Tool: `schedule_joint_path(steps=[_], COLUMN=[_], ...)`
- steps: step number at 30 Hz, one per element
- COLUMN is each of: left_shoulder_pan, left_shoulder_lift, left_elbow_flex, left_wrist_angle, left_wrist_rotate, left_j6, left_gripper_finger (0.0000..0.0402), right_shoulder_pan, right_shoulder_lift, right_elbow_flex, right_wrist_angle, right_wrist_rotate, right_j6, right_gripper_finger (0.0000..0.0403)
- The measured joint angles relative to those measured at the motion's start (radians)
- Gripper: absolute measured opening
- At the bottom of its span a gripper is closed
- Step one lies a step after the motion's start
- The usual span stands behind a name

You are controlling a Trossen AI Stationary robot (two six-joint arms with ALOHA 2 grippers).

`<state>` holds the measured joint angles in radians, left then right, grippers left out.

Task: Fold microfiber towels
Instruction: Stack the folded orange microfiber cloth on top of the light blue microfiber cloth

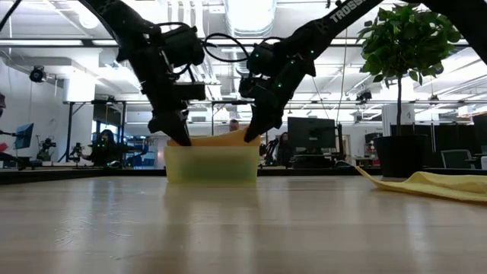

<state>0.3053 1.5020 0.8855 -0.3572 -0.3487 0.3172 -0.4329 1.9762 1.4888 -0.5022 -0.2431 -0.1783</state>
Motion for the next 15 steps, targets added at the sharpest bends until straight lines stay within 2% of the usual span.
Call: schedule_joint_path(steps=[11,15], left_shoulder_pan=[-0.080,-0.092], left_shoulder_lift=[-0.003,-0.009], left_elbow_flex=[-0.011,-0.011], left_wrist_angle=[0.001,-0.006], left_wrist_rotate=[0.034,0.046], left_j6=[-0.053,-0.053], left_gripper_finger=[0.0000,0.0000], right_shoulder_pan=[0.058,0.069], right_shoulder_lift=[0.000,0.000], right_elbow_flex=[-0.023,-0.023], right_wrist_angle=[-0.009,-0.014], right_wrist_rotate=[-0.034,-0.098], right_j6=[0.022,0.023], right_gripper_finger=[0.0011,0.0011])
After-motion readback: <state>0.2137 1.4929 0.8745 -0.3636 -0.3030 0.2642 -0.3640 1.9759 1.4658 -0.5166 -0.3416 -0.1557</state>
